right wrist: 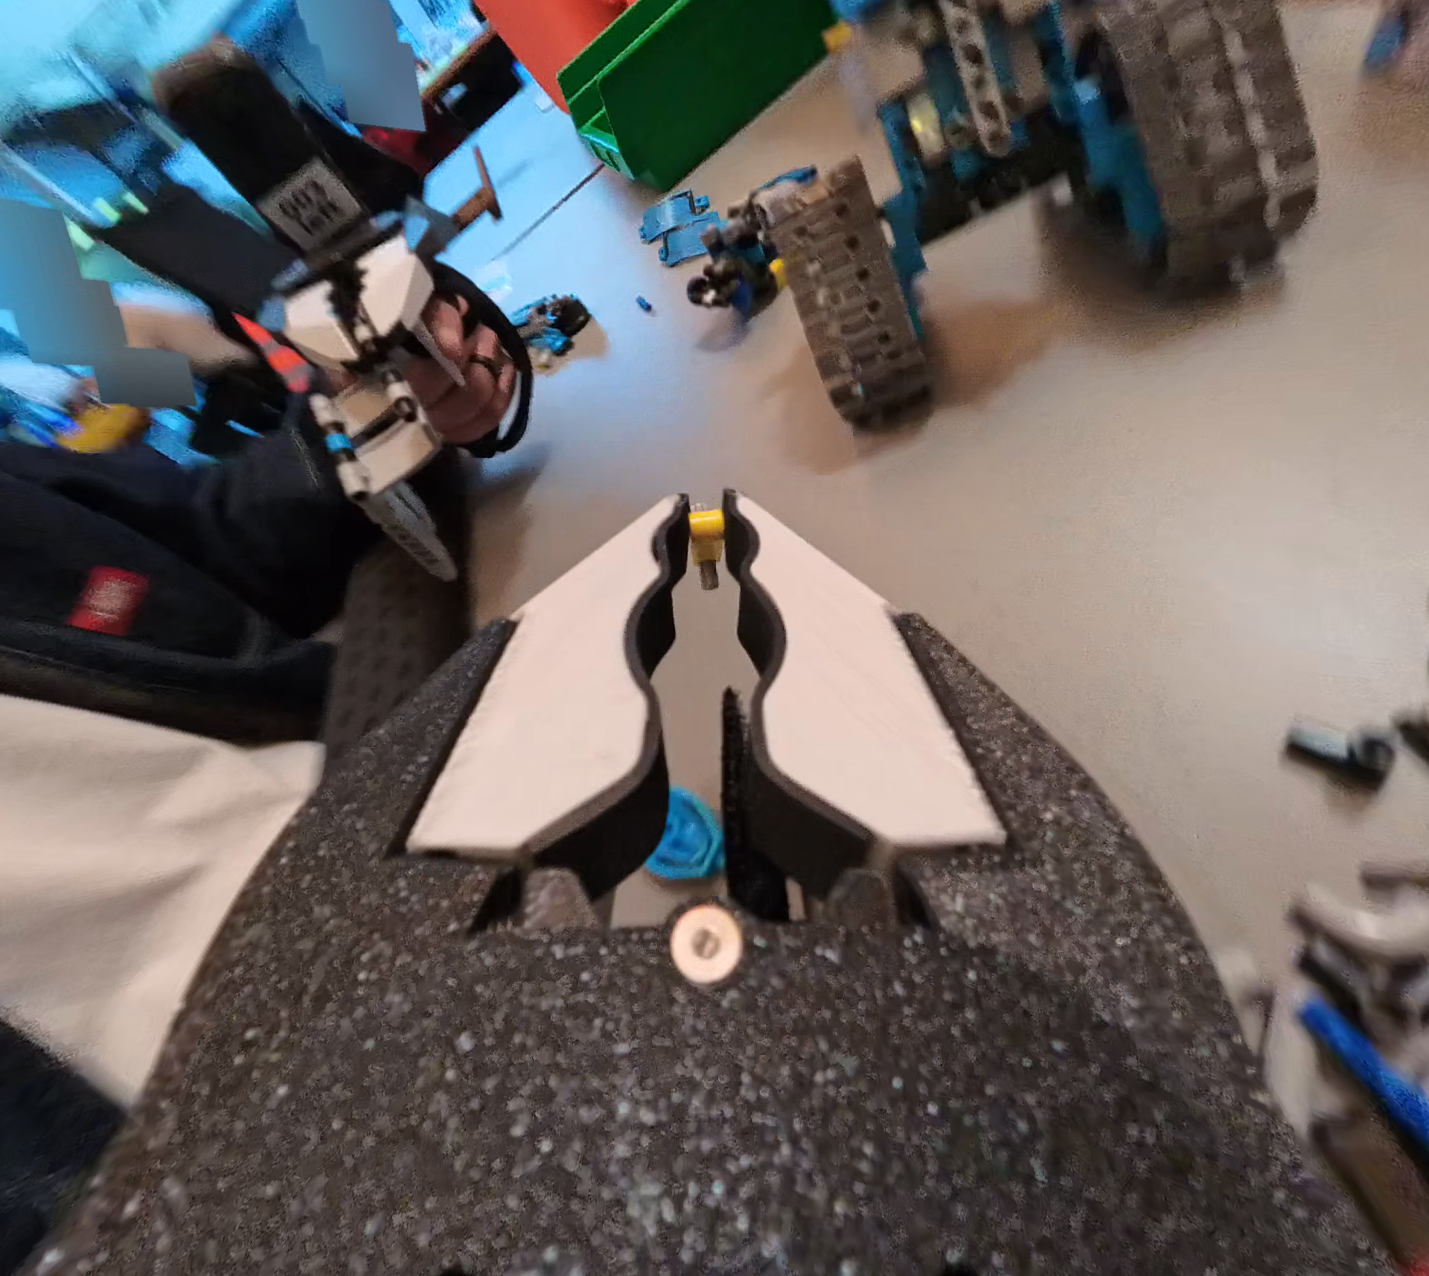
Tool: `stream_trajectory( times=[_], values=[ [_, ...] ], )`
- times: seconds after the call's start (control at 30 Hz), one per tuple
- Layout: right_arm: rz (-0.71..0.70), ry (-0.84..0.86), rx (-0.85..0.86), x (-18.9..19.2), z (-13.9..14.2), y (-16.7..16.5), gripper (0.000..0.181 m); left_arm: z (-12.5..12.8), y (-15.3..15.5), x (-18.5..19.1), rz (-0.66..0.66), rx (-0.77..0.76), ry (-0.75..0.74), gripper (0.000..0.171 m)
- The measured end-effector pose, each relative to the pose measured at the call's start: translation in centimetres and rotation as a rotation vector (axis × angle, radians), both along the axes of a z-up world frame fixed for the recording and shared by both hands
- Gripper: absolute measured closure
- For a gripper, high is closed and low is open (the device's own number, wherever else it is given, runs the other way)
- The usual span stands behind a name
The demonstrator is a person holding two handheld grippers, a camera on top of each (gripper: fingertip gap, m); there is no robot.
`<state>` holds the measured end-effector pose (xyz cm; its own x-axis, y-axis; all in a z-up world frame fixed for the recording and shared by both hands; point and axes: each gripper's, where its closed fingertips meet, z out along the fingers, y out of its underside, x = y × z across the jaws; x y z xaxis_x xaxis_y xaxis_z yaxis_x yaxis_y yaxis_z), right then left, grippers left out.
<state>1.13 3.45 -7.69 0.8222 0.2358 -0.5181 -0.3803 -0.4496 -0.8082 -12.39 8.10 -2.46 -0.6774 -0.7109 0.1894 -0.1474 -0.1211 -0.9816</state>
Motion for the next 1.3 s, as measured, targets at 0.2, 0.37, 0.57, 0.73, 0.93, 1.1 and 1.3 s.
stream_trajectory(
  times=[0.2, 0.37, 0.57, 0.73, 0.93, 1.1, 1.3],
  values=[
    [-0.141, 0.166, -0.121, 4.7, -2.0, -3.8, 0.175, -2.3, -0.3, 1.0, 0.035, 0.09, 0.078, 0.166],
    [-0.124, 0.216, -0.083, 4.0, -1.0, -3.4, 0.175, -7.7, 0.8, 2.3, 0.098, 0.174, 0.346, 0.166],
    [-0.01, 0.306, 0.046, -3.1, 2.6, 2.3, 0.175, -9.2, 2.1, 3.5, 0.24, 0.349, 0.344, 0.14],
    [-0.088, 0.571, 0.182, -6.0, 4.2, 6.5, 0.176, -3.1, 1.7, 3.8, 0.417, 0.473, -0.043, 0.131],
    [-0.01, 0.663, 0.182, -9.8, 4.4, 8.1, 0.176, -1.8, 2.3, 3.9, 0.537, 0.604, -0.158, 0.13],
    [0.02, 0.674, 0.166, -10.3, 4.2, 8.0, 0.176, -1.9, 1.8, 3.6, 0.511, 0.656, -0.195, 0.147],
    [0.104, 0.448, 0.138, -10.9, 3.8, 7.1, 0.172, -2.3, 1.2, 3.4, 0.454, 0.677, -0.192, 0.149]
  ],
)
